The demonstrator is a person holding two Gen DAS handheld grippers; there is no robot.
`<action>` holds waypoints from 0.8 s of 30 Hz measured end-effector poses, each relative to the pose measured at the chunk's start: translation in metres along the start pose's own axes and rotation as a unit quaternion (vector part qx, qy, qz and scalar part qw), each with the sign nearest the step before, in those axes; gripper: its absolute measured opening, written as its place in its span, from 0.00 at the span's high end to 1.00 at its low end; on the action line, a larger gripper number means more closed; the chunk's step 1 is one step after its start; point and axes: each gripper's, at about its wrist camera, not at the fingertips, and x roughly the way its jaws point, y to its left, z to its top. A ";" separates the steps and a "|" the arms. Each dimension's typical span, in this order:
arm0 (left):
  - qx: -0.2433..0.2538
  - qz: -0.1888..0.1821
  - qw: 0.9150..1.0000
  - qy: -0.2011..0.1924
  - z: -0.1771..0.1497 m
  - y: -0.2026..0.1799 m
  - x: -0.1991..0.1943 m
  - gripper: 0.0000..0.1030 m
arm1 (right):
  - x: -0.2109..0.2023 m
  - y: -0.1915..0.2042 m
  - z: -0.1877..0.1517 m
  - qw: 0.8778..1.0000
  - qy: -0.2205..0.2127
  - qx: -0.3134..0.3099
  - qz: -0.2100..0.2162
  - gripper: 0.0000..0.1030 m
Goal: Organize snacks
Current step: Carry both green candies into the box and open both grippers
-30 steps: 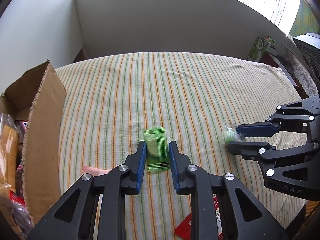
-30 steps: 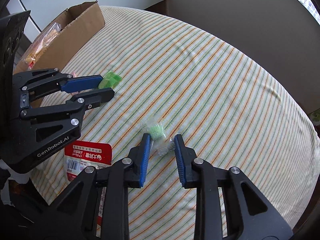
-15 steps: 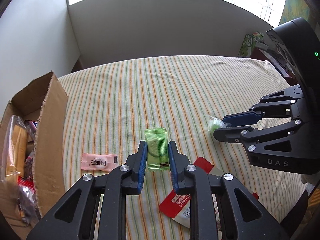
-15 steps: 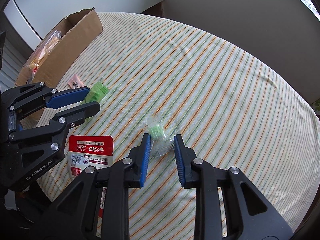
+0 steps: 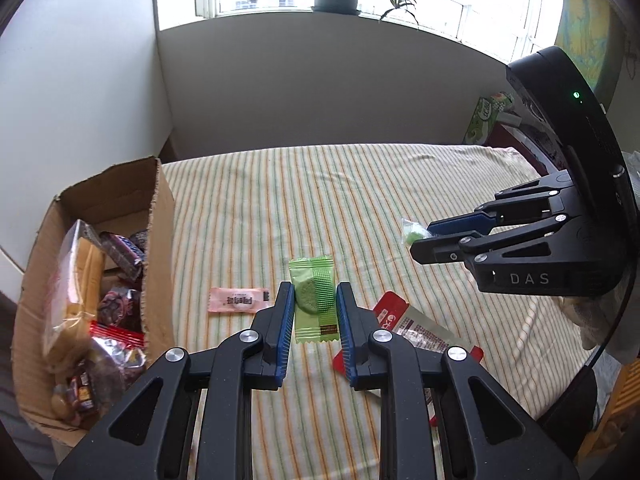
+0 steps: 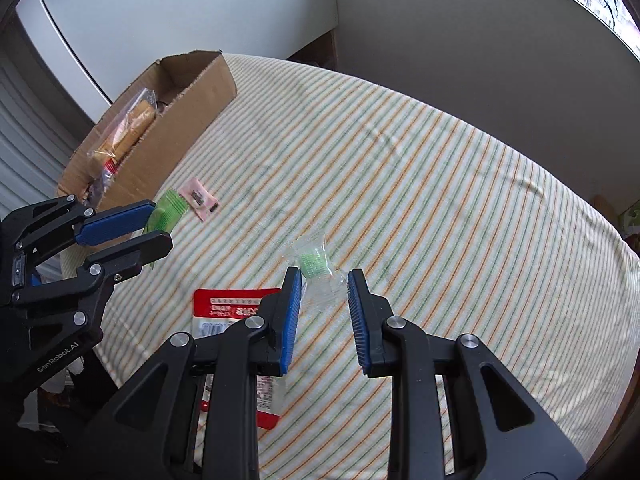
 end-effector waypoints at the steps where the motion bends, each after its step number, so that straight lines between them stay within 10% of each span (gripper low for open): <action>1: -0.006 0.001 1.000 -0.004 -0.001 0.007 -0.006 0.81 | -0.002 0.006 0.005 1.000 -0.005 -0.003 0.003 0.76; 24: -0.110 0.091 0.989 -0.032 -0.054 0.144 -0.078 0.81 | 0.029 0.138 0.119 0.995 -0.042 -0.064 0.058 0.76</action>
